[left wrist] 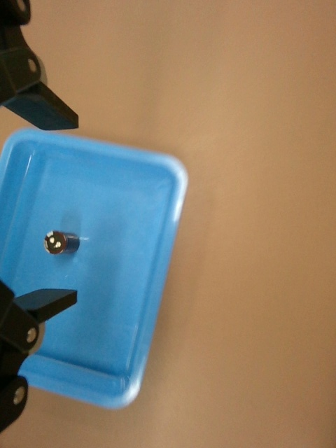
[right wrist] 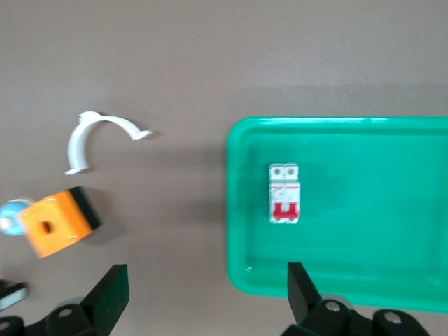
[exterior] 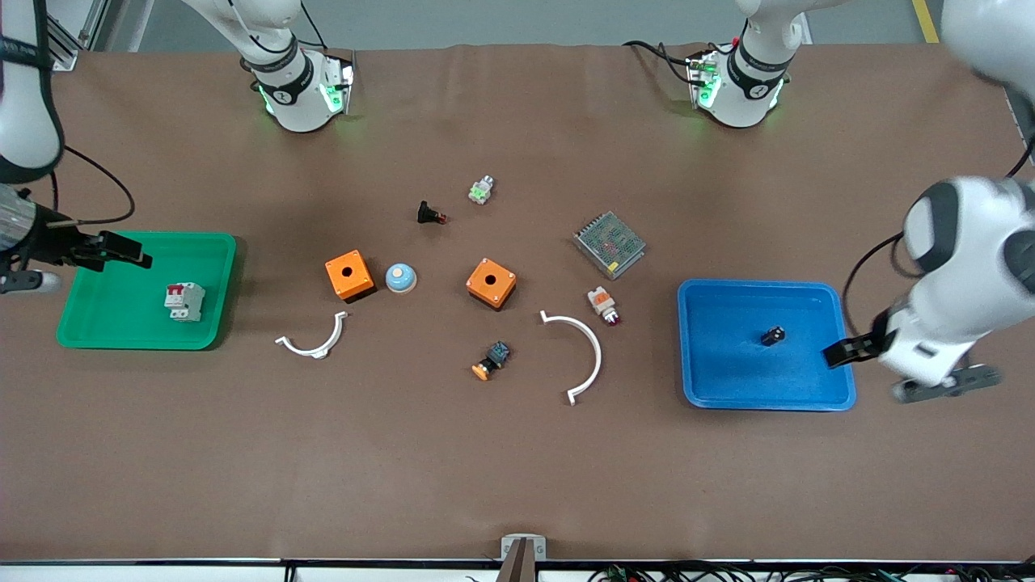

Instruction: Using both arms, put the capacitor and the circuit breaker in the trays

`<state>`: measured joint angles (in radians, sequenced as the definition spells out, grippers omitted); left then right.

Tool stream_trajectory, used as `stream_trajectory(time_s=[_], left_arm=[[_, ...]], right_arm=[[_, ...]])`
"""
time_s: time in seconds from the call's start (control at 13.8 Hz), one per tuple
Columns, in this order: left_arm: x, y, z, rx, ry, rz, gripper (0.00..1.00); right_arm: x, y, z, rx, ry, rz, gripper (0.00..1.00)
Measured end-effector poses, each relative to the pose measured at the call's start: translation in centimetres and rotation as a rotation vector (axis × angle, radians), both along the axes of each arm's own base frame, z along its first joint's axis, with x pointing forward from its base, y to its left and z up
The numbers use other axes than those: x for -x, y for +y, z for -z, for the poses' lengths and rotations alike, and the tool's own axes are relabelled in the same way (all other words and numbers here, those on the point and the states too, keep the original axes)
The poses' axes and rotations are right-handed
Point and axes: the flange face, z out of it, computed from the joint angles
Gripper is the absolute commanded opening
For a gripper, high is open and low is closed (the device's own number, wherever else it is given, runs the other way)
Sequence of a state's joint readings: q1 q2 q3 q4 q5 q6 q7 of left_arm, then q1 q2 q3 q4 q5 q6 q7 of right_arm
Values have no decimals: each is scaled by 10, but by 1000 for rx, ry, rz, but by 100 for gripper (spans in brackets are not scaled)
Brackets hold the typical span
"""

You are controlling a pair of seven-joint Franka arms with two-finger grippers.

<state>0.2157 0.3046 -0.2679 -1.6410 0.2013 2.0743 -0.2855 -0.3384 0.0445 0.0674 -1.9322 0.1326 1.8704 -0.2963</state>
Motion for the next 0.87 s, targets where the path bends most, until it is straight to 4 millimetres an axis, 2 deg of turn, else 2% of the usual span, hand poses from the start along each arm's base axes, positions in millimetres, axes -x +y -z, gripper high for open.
stream_trajectory(time_s=[0.07,0.15,0.29,0.44,0.65,0.87], left_arm=[[11,-1,-42,-19,-36,8,100],[24,-4,-76,-33,-39,6,100],[46,-10,-120,-51,-5,6,100],[62,-14,-140,-47,42,9,100],[84,-23,-159,3,91,52,100],[107,-35,-181,9,114,91,100]], right_arm=[[-5,8,-22,-1,3,2,100],[-8,13,-43,-2,2,1,100],[-11,22,-83,-3,5,-23,100],[-12,35,-111,2,-4,-42,100],[-9,55,-138,19,-20,55,100],[0,103,-163,45,-37,128,100]])
